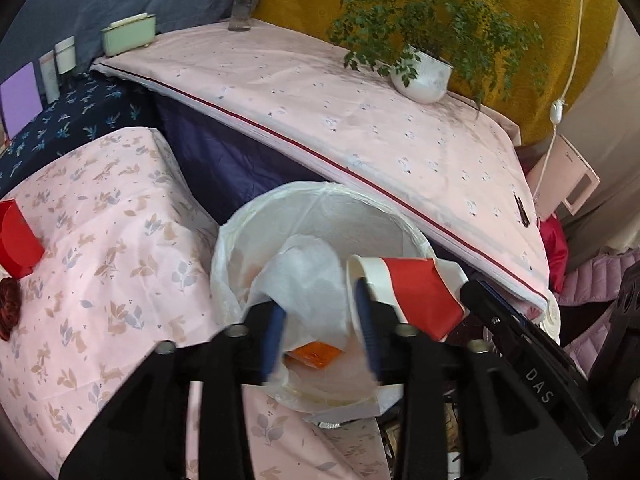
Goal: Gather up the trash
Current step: 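Carry cup and tissue over the bin and open both tools, then move both tools back toward the grey pouch and brown scrunchie, then grasp the brown scrunchie with the right tool while the left tool grasps the grey pouch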
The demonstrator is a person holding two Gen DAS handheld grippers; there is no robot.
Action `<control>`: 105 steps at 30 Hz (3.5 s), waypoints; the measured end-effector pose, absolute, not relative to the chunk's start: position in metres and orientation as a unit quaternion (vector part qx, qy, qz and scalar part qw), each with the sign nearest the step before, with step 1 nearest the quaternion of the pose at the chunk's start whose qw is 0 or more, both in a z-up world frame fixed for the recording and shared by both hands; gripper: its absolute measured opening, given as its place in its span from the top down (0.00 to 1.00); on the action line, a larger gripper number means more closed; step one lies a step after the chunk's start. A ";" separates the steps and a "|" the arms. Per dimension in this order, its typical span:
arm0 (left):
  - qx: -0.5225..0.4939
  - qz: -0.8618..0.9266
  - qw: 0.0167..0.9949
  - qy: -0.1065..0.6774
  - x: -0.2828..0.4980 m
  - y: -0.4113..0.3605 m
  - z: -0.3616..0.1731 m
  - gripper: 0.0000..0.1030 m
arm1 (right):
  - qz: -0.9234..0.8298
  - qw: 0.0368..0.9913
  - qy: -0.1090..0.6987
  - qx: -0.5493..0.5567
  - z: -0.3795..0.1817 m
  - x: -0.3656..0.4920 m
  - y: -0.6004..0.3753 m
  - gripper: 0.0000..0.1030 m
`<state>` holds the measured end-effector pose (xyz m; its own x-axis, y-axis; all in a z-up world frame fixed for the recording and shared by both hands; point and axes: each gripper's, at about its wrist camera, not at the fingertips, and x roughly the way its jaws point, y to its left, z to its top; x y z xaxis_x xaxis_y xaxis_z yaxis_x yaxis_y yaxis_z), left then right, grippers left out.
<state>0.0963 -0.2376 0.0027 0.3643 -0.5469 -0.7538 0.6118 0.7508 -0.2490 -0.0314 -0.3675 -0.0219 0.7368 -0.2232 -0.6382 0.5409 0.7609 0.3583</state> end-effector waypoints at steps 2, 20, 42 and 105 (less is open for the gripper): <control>0.035 -0.346 0.830 0.436 0.098 -0.234 0.004 0.55 | -0.213 0.892 0.294 0.268 -0.022 -0.028 -0.367 0.89; 0.048 -0.300 0.856 0.418 0.106 -0.209 0.004 0.45 | -0.204 0.893 0.299 0.266 -0.024 -0.008 -0.357 0.80; 0.023 -0.230 0.880 0.415 0.117 -0.144 0.003 0.41 | -0.163 0.911 0.306 0.222 -0.004 0.013 -0.297 0.52; -0.048 -0.020 0.875 0.481 0.265 0.164 -0.100 0.32 | 0.040 0.884 0.456 0.089 -0.095 0.238 0.005 0.45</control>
<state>0.2645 0.1641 -0.0997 0.5355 -0.0819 -0.8405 -0.0105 0.9946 -0.1036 0.2384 0.0054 -0.0945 0.5801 0.1524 -0.8002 0.0108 0.9808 0.1946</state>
